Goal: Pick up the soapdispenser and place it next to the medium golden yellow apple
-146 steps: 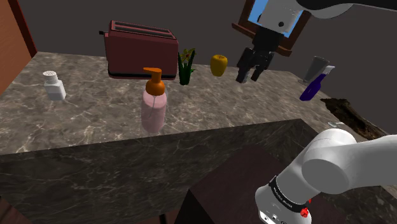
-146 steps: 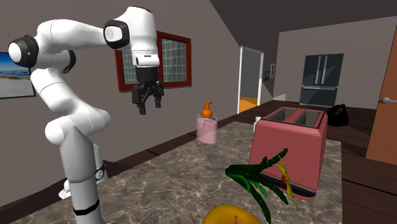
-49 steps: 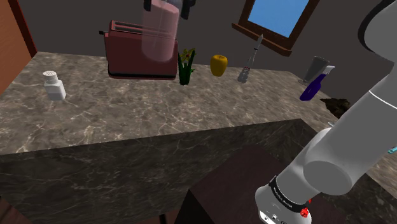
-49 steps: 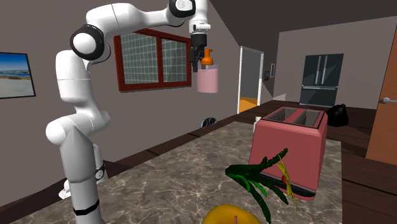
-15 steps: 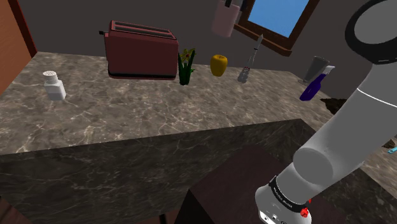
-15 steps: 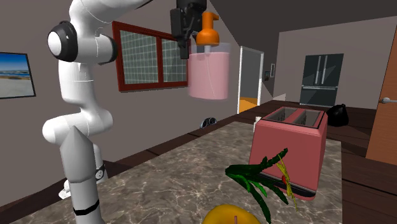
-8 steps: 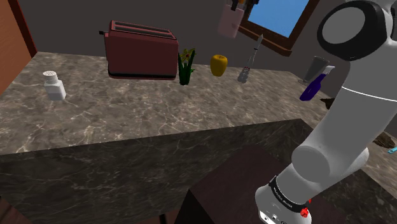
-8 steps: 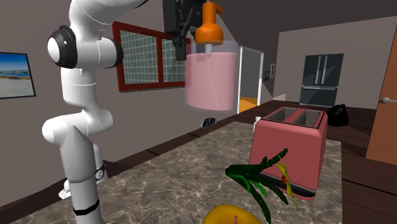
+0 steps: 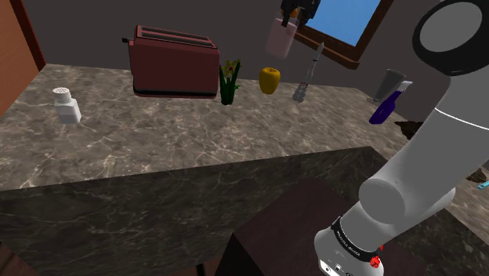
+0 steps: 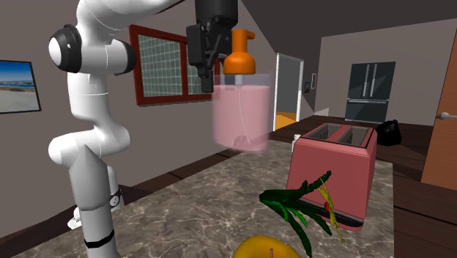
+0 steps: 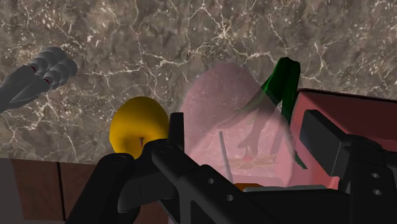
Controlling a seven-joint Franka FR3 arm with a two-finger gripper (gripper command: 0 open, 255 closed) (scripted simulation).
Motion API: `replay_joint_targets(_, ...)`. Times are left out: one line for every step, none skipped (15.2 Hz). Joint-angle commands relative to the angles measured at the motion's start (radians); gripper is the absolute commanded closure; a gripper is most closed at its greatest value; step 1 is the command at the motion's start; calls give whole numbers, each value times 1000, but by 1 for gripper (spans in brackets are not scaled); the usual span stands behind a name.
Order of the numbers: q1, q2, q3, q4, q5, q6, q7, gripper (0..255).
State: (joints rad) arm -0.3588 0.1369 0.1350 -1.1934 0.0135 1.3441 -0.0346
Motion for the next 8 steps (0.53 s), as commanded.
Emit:
replay_joint_targets(-1,-21,0,-59,3,39,-1,255)
replay_joint_targets(-2,-30,-1,-85,4,56,-2,255)
replay_joint_targets(-3,-38,-1,-111,5,74,-3,255)
replay_joint_targets(-3,-46,-1,-135,6,90,-4,255)
replay_joint_targets(-4,-54,-2,-159,7,107,-5,255)
replay_joint_targets(-4,-61,-2,-182,8,123,-6,255)
replay_joint_targets(-5,-67,-2,-205,9,139,-7,255)
replay_joint_targets(-5,-73,-3,-227,10,155,-8,255)
